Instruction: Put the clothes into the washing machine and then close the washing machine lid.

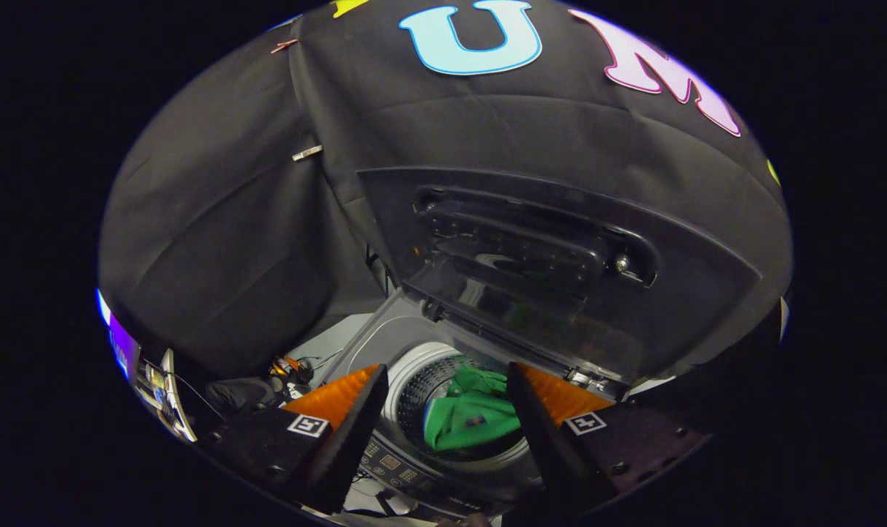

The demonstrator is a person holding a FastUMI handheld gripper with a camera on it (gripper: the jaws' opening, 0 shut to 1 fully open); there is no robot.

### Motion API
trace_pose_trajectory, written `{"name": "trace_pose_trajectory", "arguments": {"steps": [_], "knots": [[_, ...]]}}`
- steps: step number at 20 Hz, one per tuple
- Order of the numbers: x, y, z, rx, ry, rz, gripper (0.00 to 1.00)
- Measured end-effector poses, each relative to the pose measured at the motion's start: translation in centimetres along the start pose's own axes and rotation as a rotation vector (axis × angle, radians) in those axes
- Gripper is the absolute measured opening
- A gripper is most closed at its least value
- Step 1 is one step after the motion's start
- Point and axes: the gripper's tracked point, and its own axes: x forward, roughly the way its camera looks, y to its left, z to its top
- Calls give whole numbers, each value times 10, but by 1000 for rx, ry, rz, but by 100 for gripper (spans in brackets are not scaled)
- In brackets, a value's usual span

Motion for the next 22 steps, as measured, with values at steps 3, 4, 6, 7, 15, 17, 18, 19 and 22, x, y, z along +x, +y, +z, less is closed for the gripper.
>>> {"name": "trace_pose_trajectory", "arguments": {"steps": [3,4,6,7,15,17,18,19,22], "knots": [[-8,11,17,-24,-77,36,100],[-11,14,23,-34,-104,47,99],[-17,18,32,-52,-152,58,99],[-19,18,36,-63,-173,56,100],[-54,20,95,-86,-455,41,99],[-62,12,110,-96,-541,1,99],[-66,7,116,-103,-577,-29,99],[-68,3,122,-109,-610,-62,99],[-73,-13,133,-68,-677,-142,99]]}}
